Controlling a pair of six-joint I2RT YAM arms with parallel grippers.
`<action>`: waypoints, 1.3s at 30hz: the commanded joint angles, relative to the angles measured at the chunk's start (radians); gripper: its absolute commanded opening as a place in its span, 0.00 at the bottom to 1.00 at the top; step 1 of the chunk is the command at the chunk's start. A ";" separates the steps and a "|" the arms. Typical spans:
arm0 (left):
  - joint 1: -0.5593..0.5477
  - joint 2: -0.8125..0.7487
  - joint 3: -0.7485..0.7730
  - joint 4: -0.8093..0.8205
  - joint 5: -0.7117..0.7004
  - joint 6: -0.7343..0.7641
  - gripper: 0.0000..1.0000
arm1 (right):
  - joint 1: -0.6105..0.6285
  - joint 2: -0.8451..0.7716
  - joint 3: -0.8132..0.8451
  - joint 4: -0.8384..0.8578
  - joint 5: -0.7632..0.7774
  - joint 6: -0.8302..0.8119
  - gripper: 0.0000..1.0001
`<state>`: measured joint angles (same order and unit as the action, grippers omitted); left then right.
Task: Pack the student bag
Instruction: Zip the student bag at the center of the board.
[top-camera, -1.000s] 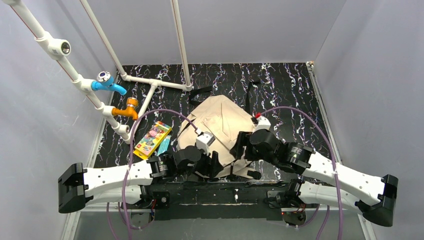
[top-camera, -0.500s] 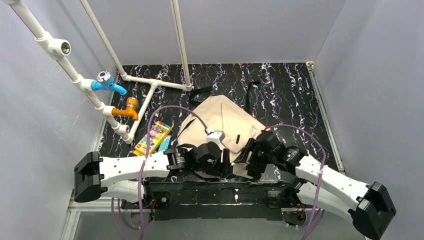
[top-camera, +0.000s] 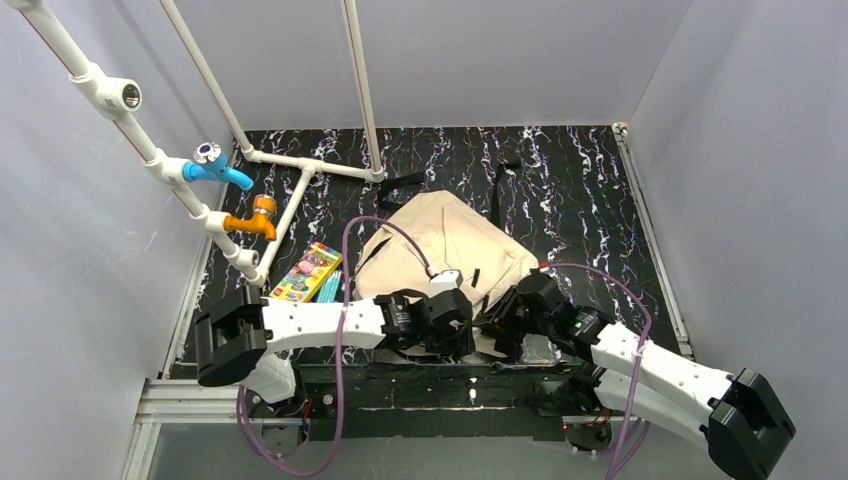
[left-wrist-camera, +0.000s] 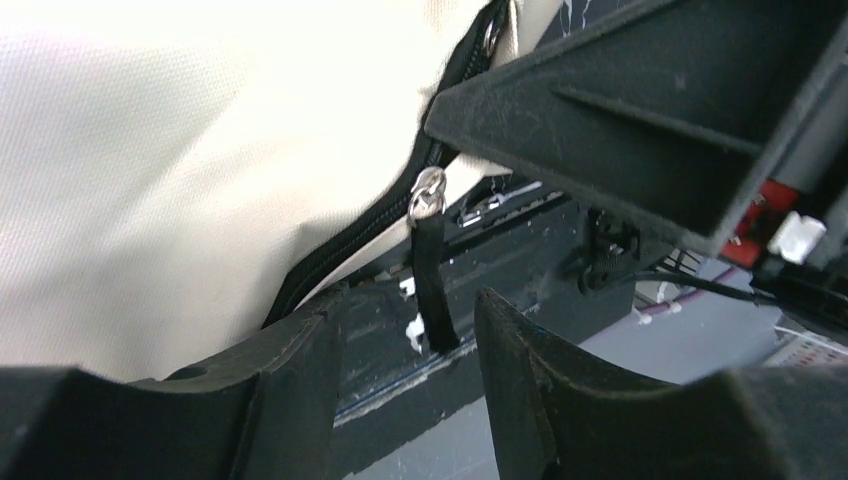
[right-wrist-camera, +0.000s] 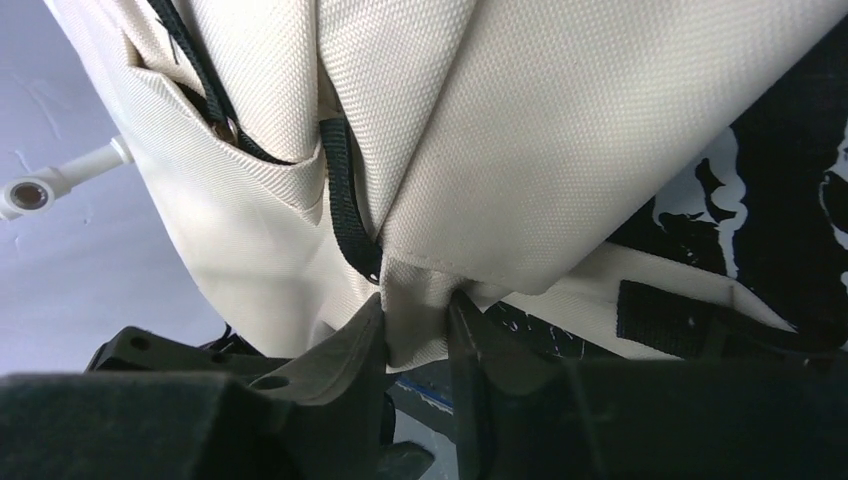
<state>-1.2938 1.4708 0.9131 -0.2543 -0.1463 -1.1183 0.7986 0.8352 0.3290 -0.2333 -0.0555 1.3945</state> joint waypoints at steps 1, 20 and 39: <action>-0.004 0.048 0.071 -0.016 -0.086 0.029 0.46 | -0.004 -0.027 0.004 0.089 0.027 0.026 0.30; -0.004 -0.091 -0.033 0.108 -0.082 0.174 0.00 | -0.004 -0.092 -0.023 0.057 0.074 0.033 0.46; 0.002 -0.259 -0.145 -0.133 -0.244 0.153 0.00 | -0.144 -0.111 -0.091 0.127 0.067 0.015 0.01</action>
<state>-1.2930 1.3537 0.8455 -0.2176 -0.2958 -0.9504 0.7479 0.7502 0.2707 -0.1162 -0.0582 1.4517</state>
